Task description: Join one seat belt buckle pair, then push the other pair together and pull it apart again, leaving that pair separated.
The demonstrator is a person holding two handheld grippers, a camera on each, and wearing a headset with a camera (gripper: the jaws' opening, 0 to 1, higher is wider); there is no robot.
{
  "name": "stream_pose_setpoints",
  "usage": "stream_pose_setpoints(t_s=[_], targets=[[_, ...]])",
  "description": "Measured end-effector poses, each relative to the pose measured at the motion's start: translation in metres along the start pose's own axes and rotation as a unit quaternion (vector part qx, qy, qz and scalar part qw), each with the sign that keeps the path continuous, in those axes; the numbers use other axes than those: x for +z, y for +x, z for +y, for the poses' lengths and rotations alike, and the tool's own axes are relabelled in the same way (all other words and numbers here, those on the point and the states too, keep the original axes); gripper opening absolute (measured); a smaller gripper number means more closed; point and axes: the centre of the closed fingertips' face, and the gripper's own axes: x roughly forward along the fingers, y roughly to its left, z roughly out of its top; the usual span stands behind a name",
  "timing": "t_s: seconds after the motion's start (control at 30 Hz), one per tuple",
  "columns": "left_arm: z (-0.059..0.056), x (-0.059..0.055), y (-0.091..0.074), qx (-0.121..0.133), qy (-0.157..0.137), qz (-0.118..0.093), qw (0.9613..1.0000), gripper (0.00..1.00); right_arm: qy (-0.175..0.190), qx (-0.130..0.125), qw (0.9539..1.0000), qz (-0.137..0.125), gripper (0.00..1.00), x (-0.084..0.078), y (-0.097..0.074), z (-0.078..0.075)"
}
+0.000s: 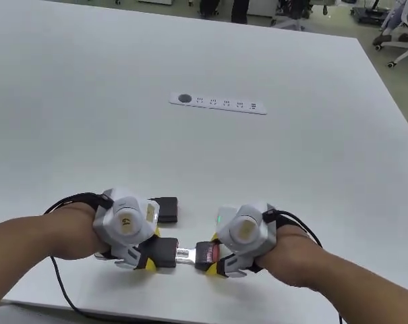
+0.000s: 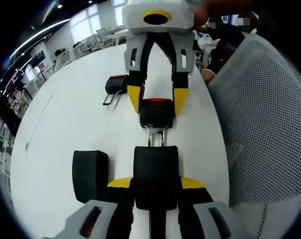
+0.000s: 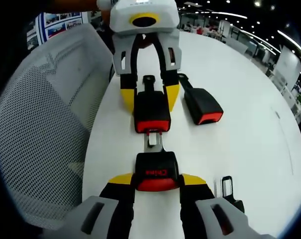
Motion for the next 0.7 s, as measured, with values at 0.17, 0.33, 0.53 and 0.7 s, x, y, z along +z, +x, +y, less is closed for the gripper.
stream_pose_setpoints(t_s=[0.17,0.33,0.53,0.7], targets=[[0.0,0.0,0.0,-0.003,0.0,0.002,1.0,0.34,-0.001,0.002,1.0,-0.007,0.31,0.004,0.002,-0.001],[-0.001,0.002,0.0,-0.003,0.002,0.002,1.0,0.34,-0.006,0.003,0.9999,-0.009,0.31,0.008,0.004,-0.001],[-0.001,0.002,0.0,-0.002,0.005,-0.009,0.9999,0.34,-0.001,0.004,0.9998,-0.017,0.31,0.009,0.004,-0.001],[-0.001,0.003,0.0,-0.004,0.003,-0.009,0.9999,0.33,0.0,0.003,0.9998,-0.018,0.31,0.013,0.008,-0.002]])
